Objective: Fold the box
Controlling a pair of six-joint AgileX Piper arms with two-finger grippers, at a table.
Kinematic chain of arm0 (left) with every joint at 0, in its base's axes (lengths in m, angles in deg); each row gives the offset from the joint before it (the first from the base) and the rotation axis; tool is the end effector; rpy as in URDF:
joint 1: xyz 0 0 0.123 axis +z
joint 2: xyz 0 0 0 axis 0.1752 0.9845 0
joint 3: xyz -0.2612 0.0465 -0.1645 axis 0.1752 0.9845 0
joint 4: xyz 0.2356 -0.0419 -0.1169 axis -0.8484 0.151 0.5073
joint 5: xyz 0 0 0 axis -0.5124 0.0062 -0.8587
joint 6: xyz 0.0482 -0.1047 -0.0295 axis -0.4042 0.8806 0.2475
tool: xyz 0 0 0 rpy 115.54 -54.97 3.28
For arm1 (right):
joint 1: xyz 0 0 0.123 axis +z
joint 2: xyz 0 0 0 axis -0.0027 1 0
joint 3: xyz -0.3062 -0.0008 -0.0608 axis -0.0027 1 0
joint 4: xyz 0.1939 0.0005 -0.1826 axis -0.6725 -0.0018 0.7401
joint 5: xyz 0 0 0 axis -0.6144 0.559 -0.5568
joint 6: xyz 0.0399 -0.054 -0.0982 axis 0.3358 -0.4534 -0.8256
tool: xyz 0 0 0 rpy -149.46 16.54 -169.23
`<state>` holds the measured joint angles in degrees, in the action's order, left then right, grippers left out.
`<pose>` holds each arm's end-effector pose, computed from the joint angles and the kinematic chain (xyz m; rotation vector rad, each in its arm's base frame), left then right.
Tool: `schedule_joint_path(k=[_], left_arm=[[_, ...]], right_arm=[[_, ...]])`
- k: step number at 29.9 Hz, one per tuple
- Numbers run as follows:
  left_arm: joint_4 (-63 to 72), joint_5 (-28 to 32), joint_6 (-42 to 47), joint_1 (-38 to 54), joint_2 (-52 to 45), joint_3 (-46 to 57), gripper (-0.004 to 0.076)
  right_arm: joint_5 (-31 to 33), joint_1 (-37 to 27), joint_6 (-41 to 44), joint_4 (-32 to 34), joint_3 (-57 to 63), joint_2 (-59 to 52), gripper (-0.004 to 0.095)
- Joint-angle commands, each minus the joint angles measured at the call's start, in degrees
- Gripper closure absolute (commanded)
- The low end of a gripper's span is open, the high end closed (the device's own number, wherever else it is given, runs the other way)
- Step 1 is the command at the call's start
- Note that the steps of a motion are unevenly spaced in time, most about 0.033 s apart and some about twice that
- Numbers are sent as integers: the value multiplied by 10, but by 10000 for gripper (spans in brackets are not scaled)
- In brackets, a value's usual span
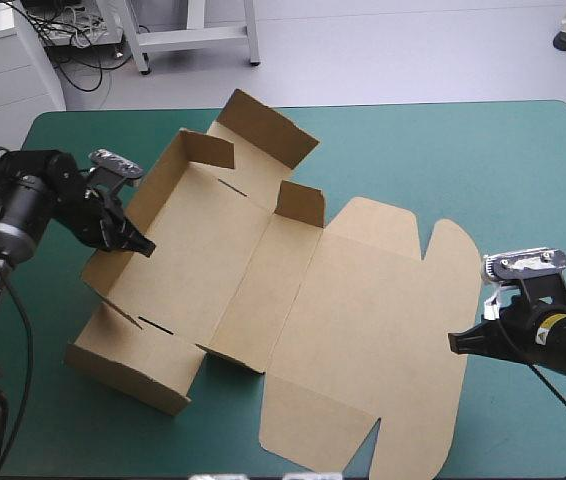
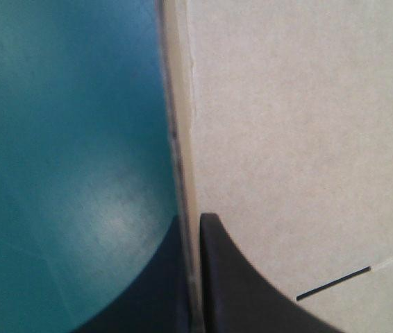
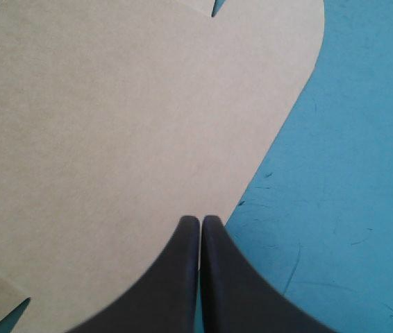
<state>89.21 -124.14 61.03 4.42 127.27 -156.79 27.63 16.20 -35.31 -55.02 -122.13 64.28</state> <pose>0.3297 -0.0406 0.3370 0.7117 2.7305 -0.0252 0.1398 0.0394 0.3473 -0.2628 2.4480 0.1374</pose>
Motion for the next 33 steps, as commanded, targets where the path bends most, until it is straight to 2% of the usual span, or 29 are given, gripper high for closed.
schedule_joint_path(k=[1,4,6,14,26,33], left_arm=[[-51,-33,-58,-55,13,-59,756],[-117,-15,-90,-107,41,-91,756],[-160,19,-90,-135,58,-109,756],[-202,135,-126,-207,74,-132,756],[-307,149,-133,-336,60,-128,756],[-382,193,-94,-393,25,-94,756]], right_arm=[[-17,-2,2,6,-13,-4,916],[-14,-2,11,6,-13,-4,916],[-14,-2,15,6,-13,-4,916],[-15,-2,17,6,-13,-4,916],[-15,-2,21,6,-13,-4,916],[-15,-2,30,6,-13,-4,916]])
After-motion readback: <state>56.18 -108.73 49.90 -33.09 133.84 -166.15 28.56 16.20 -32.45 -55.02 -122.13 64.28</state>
